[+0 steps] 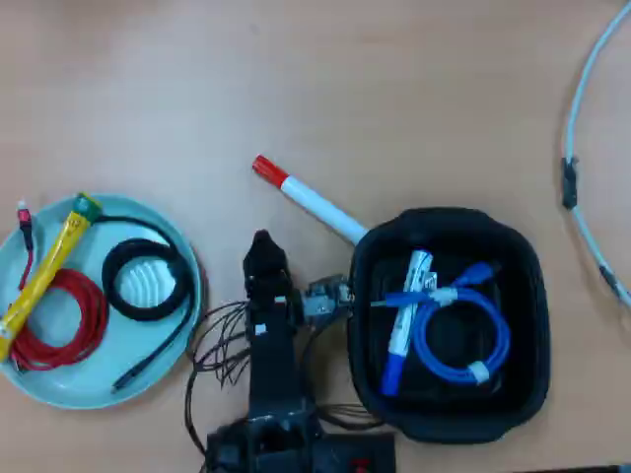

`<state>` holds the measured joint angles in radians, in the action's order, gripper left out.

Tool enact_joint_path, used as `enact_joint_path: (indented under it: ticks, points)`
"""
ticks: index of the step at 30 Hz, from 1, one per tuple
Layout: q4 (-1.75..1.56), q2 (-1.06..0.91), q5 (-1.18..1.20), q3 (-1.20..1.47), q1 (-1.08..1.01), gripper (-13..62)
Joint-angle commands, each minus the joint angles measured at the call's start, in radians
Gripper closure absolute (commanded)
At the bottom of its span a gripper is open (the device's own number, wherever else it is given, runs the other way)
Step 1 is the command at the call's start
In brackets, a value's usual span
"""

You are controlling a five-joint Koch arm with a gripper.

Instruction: Pick up the red pen and put it in the green bowl

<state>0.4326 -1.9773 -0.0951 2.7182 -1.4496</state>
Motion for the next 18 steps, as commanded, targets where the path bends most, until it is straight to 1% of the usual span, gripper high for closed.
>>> enact_joint_path:
  ticks: [1,13,18]
  points:
    - [0.572,0.17,0.336,-0.851,0.103,7.6]
    - [0.572,0.169,0.334,-0.854,0.104,7.6]
    - [0.62,0.163,0.336,-0.857,0.1,7.6]
